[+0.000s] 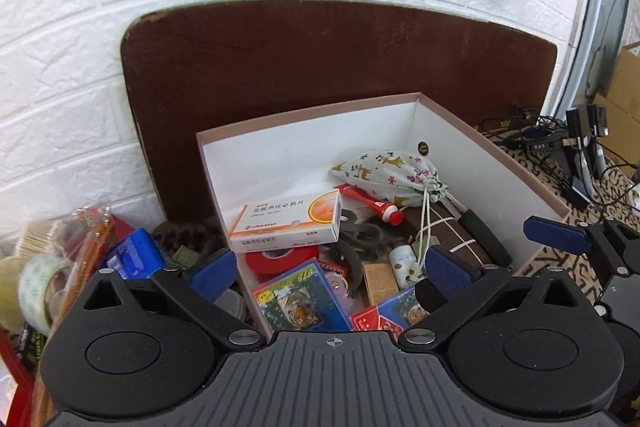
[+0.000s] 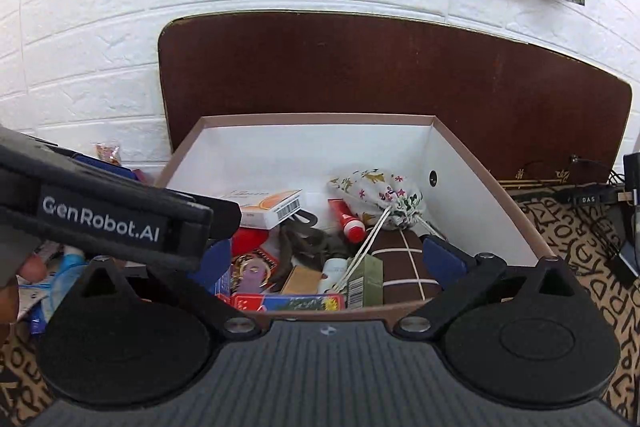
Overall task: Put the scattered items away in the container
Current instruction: 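Carry the card pack into the brown box and open the left gripper, then move the left gripper back toward the bagged bread loaf, then grasp the bagged bread loaf with the left gripper and lift, then carry the bread loaf into the brown box and open the left gripper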
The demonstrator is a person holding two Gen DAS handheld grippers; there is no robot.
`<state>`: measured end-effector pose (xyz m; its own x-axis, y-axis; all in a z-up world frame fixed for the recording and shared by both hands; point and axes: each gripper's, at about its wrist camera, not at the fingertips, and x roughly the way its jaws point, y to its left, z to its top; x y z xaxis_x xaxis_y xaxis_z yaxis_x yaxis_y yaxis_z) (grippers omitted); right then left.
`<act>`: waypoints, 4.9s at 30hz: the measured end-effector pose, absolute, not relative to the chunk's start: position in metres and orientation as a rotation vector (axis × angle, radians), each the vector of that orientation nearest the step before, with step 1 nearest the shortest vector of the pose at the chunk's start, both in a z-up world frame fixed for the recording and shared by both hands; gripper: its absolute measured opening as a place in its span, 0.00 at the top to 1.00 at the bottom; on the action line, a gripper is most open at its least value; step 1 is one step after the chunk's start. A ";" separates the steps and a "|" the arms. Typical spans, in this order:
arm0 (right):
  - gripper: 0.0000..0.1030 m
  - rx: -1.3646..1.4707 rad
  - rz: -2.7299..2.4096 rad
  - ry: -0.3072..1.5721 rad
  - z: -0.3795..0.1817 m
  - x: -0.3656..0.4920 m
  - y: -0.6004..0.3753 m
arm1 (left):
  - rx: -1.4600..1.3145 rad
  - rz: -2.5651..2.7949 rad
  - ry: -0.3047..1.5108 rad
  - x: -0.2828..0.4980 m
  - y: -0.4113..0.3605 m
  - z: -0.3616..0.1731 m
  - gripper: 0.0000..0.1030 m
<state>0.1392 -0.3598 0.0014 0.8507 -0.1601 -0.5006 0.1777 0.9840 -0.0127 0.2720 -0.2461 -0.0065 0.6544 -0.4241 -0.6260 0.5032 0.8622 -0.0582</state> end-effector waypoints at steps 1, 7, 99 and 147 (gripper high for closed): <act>0.01 0.036 -0.176 0.526 0.004 0.137 -0.358 | 0.126 -0.527 0.672 0.267 -0.244 -0.004 0.00; 0.01 0.017 -0.165 0.498 0.019 0.113 -0.336 | 0.115 -0.514 0.621 0.235 -0.223 0.012 0.00; 0.12 -0.071 0.233 0.767 -0.086 -0.001 -0.164 | -0.169 -0.396 0.960 0.126 -0.011 -0.125 0.01; 0.22 0.053 0.247 0.751 -0.090 -0.034 -0.164 | -0.108 -0.530 0.861 0.078 -0.053 -0.102 0.61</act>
<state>-0.0342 -0.1639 -0.0898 0.7038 0.2406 -0.6684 -0.2029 0.9698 0.1355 0.0781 -0.0526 -0.1020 0.5310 -0.4862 -0.6940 0.4010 0.8657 -0.2997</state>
